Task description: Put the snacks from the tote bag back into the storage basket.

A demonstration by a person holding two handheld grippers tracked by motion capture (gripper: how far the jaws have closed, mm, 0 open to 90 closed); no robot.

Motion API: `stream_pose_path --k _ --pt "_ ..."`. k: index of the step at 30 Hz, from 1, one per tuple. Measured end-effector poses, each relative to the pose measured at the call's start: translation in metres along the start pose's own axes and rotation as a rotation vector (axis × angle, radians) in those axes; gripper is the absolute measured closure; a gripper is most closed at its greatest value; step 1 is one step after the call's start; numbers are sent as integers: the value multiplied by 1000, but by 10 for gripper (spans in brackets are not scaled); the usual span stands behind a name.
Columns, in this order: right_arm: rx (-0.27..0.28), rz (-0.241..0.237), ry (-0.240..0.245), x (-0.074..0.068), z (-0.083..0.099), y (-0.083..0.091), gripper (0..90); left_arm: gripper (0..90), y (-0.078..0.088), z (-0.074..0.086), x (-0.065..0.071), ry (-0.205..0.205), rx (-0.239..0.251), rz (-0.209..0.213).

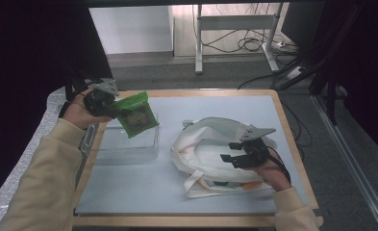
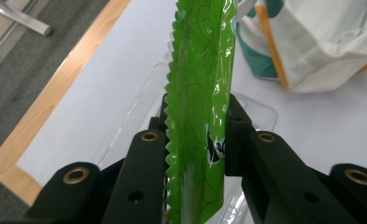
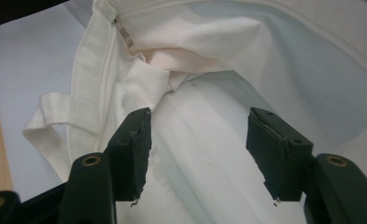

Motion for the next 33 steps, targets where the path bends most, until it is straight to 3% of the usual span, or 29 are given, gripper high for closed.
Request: stream_pose_path --k 16,27,28,33 --pt "-14 0 2 0 2 -3 400 757 -7 13 -11 14 -28 11" --pt "-25 5 11 1 4 -6 396 756 -40 24 -16 0 -129 51" --pt "-27 5 10 1 4 -6 396 756 -50 25 -17 -9 -155 54" --pt "-32 7 11 1 5 -7 395 753 -70 27 -19 -8 -183 64"
Point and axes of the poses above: each handheld gripper's, and its own axes: y roughly backward along the jaws, z roughly out of its underside, x roughly to its right, the point moved 6 cm from there along -y, roughly forward along the jaws, and after that the axes turned 5 degrees about -y, right-handed, at the moved point
